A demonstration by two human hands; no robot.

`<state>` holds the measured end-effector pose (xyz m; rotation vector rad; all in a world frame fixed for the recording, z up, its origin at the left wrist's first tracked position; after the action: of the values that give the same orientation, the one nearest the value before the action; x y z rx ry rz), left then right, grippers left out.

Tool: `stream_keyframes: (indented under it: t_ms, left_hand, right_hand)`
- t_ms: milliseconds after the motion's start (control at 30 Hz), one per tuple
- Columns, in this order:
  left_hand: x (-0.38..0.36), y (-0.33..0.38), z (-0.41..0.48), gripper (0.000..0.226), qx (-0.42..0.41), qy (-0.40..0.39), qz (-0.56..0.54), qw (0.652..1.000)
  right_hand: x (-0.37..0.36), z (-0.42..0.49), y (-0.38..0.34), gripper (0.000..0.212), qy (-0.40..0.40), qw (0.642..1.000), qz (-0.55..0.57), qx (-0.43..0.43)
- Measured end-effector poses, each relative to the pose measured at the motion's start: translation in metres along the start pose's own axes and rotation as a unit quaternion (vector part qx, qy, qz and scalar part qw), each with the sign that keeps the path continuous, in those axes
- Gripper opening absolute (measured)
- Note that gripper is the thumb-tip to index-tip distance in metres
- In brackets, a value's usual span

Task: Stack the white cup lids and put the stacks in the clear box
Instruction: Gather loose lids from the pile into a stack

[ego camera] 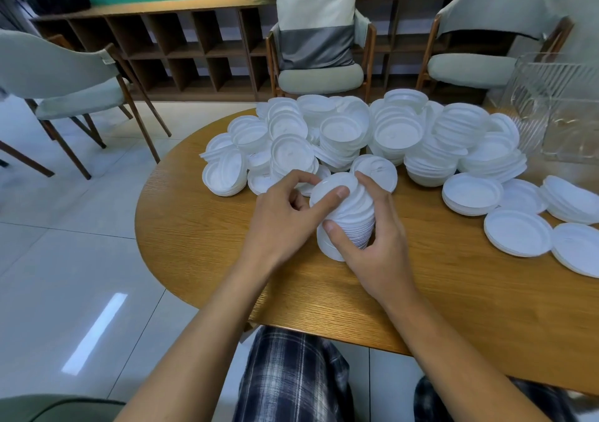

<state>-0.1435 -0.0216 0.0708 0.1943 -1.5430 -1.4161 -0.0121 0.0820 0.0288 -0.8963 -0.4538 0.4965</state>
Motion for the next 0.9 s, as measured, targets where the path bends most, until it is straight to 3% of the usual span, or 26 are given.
stream_keyframes:
  t_ms: [167, 267, 333, 600, 900]
  left_hand:
    - [0.000, 0.002, 0.000, 0.053, -0.012, 0.001, 0.000, 1.000]
    - [-0.006, 0.001, 0.001, 0.057, -0.037, -0.115, -0.097, 0.988]
    - [-0.005, 0.003, -0.001, 0.058, -0.059, -0.145, -0.134, 0.978]
    - [-0.010, 0.009, -0.004, 0.065, -0.066, -0.033, -0.023, 0.997]
    - [-0.016, 0.007, -0.007, 0.064, -0.057, 0.025, 0.012, 0.998]
  right_hand:
    - [0.000, 0.000, 0.000, 0.074, 0.001, 1.000, -0.001, 0.000]
    - [0.000, 0.000, 0.001, 0.074, 0.003, 1.000, 0.000, -0.003]
    - [0.000, 0.000, 0.000, 0.075, 0.006, 1.000, -0.001, -0.001]
    - [0.000, -0.001, 0.006, 0.095, -0.008, 0.999, 0.032, -0.022]
    - [-0.001, -0.001, 0.005, 0.086, -0.019, 0.999, 0.041, -0.026]
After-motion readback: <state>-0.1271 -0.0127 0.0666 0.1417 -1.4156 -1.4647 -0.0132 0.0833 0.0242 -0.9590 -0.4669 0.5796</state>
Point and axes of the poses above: each hand's wrist, its own z-axis towards the middle knuckle, its own x-axis out of the back of the hand, y = z × x, the point moved 5 cm from there along z, towards the middle knuckle, and after that the axes turned 8 degrees about z, right-handed, at the moved point
